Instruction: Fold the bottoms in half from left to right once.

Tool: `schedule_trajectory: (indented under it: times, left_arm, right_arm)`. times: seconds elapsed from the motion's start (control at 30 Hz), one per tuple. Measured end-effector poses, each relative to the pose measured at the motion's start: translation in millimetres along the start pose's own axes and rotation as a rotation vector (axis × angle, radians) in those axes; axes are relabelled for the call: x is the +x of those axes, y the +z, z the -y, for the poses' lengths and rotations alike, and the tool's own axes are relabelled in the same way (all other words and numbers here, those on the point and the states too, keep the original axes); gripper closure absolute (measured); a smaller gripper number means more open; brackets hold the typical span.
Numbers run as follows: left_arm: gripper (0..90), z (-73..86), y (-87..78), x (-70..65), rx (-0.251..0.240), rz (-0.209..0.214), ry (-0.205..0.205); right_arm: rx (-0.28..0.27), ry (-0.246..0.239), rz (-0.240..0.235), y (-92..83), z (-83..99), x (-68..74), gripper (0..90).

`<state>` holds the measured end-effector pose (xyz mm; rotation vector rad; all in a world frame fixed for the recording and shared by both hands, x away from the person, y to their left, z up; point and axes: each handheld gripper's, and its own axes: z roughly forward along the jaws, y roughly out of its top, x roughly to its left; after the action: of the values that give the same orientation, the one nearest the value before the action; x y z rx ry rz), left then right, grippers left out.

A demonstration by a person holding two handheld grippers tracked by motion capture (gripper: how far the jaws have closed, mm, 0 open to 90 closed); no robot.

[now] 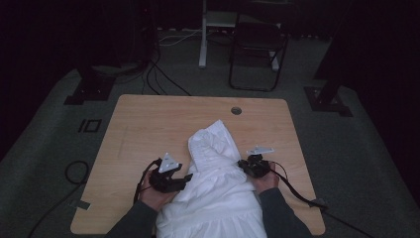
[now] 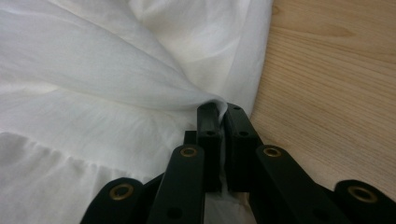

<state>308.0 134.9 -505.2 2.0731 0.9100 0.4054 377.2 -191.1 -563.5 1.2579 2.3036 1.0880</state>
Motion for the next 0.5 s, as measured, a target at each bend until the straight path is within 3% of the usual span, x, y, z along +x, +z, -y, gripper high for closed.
schedule_trajectory:
  times: [0.03,0.1,0.23,0.3,0.37,0.43,0.5]
  left_arm:
    - [40.9,-2.6,20.2,-0.4,0.042,0.004,-0.004]
    - [39.3,-0.5,40.0,-2.2,0.077,-0.013,-0.007]
    - [42.9,-2.0,62.9,-2.9,0.103,-0.031,0.007]
    - [52.5,-10.1,64.3,-2.3,0.094,-0.047,0.032]
    - [65.2,-22.1,60.8,0.7,0.07,-0.056,0.031]
    - [72.8,-35.3,56.7,4.4,0.036,-0.055,0.025]
    - [75.2,-48.1,54.6,7.8,0.017,-0.059,0.029]
  right_arm:
    - [-0.002,0.001,-0.001,0.0,0.3,-0.3,86.0]
    - [-0.006,0.005,-0.004,-0.1,0.9,-0.6,86.0]
    - [-0.009,0.005,-0.008,0.0,1.1,-1.2,86.0]
    - [-0.008,0.005,-0.01,0.0,1.0,-1.4,85.9]
    - [-0.003,0.007,-0.011,0.0,0.3,-1.5,84.8]
    - [0.018,-0.002,-0.024,0.1,-2.9,-1.7,77.9]
    - [0.038,-0.029,-0.004,0.4,-7.5,-1.6,65.9]
